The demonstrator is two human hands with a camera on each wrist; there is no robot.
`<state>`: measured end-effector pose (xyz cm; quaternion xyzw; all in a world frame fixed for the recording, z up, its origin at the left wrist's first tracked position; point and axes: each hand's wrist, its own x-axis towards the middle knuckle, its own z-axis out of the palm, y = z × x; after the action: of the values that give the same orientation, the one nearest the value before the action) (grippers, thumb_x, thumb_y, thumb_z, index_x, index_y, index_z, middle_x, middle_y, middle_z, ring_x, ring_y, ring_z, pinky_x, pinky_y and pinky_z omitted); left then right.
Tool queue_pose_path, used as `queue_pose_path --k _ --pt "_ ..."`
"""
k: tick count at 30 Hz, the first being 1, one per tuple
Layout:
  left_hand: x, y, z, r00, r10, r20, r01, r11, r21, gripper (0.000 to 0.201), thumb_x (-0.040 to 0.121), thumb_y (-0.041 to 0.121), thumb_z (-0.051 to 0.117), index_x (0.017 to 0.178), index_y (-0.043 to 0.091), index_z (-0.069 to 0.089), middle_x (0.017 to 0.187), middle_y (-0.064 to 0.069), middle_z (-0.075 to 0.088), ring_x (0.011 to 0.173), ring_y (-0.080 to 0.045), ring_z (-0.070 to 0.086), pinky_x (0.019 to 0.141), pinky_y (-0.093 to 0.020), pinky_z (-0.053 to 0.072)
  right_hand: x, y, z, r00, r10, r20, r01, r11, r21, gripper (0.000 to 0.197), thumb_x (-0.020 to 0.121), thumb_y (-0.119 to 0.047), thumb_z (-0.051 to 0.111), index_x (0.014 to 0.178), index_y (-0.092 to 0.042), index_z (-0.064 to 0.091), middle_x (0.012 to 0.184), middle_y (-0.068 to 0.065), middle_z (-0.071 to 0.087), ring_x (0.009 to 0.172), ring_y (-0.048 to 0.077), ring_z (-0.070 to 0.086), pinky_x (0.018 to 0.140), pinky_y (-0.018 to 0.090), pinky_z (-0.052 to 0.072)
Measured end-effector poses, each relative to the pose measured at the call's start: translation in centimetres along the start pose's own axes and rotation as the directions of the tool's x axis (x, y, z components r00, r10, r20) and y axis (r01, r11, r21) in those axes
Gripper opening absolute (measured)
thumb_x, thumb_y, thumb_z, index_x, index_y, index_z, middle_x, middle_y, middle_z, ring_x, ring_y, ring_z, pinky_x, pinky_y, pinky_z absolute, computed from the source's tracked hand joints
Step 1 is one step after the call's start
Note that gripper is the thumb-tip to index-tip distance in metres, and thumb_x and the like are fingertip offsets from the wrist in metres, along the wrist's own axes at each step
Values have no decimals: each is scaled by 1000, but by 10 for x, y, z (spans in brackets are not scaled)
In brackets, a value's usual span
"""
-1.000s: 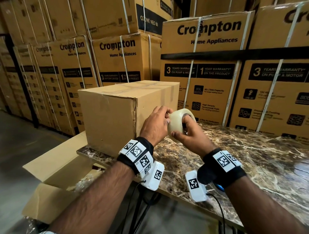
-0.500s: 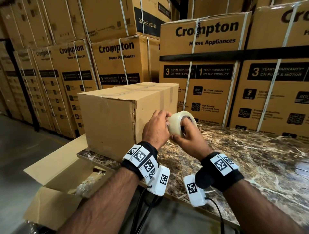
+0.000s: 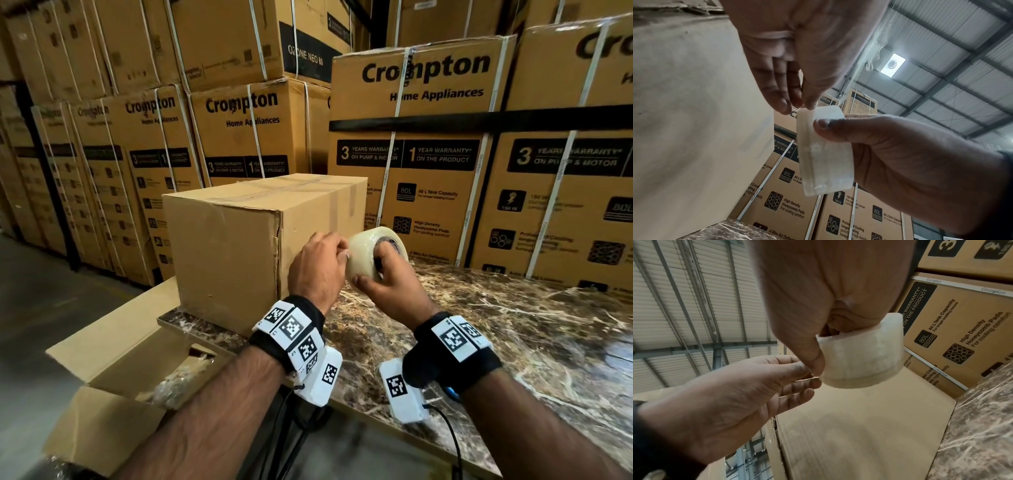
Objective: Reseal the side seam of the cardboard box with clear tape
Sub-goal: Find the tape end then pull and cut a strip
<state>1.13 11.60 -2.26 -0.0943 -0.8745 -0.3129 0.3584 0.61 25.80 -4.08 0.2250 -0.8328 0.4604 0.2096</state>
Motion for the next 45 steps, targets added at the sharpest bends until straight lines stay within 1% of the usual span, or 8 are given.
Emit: queue_pose_path --k 14,17,20,27,30,33,41,45 --pt "12 -8 -6 974 -107 201 128 987 -92 7 88 22 61 96 20 62 91 6 65 88 -14 62 80 -29 52 -4 4 5 999 -30 -9 29 995 -90 28 82 -15 70 99 -12 48 97 6 61 90 28 60 73 52 54" --pt "10 -7 -4 983 -98 156 110 991 -73 7 88 23 62 94 24 60 93 6 63 85 -14 62 79 -30 52 -4 4 5 1000 -21 -16 19 997 -80 28 82 -14 70 100 -12 48 98 6 61 91 28 61 73 51 55" --pt "7 -4 0 994 -64 88 73 993 -95 20 86 16 64 103 24 58 102 4 59 84 -15 63 81 -34 54 -2 1 5 1000 -17 -13 16 997 -75 28 84 -14 70 103 -10 49 100 5 61 92 26 61 75 46 56" --pt "5 -1 4 995 -50 89 59 993 -98 32 84 9 62 113 22 57 95 7 62 83 -17 63 80 -37 56 -3 5 5 1000 -22 -5 21 991 -135 27 84 -14 70 102 -11 49 97 3 60 89 25 60 74 46 56" --pt "4 -1 5 994 -61 88 69 994 -89 27 87 11 59 111 21 57 97 5 64 85 -16 63 81 -37 56 -4 8 6 999 -42 4 42 986 -159 28 84 -15 70 102 -13 49 98 0 59 89 21 59 73 38 56" --pt "3 0 6 996 -75 40 78 994 -78 23 89 12 56 110 20 58 100 2 65 87 -17 63 81 -35 55 -4 7 11 997 -72 -12 68 979 -191 25 84 -14 70 97 -12 48 90 -5 55 79 14 52 62 21 44" --pt "-1 4 5 993 -98 -60 94 993 -65 36 93 8 54 128 15 54 114 -4 65 102 -18 61 90 -30 51 -2 0 14 993 -118 -19 112 972 -207 23 85 -15 68 92 -14 46 85 -5 54 76 16 51 57 21 37" --pt "-5 5 4 995 -70 -69 66 995 -71 37 93 6 53 129 15 53 116 -3 63 102 -17 61 90 -30 50 -4 -3 14 993 -117 -26 110 974 -198 22 86 -14 67 90 -14 45 81 -6 52 69 11 45 54 19 32"
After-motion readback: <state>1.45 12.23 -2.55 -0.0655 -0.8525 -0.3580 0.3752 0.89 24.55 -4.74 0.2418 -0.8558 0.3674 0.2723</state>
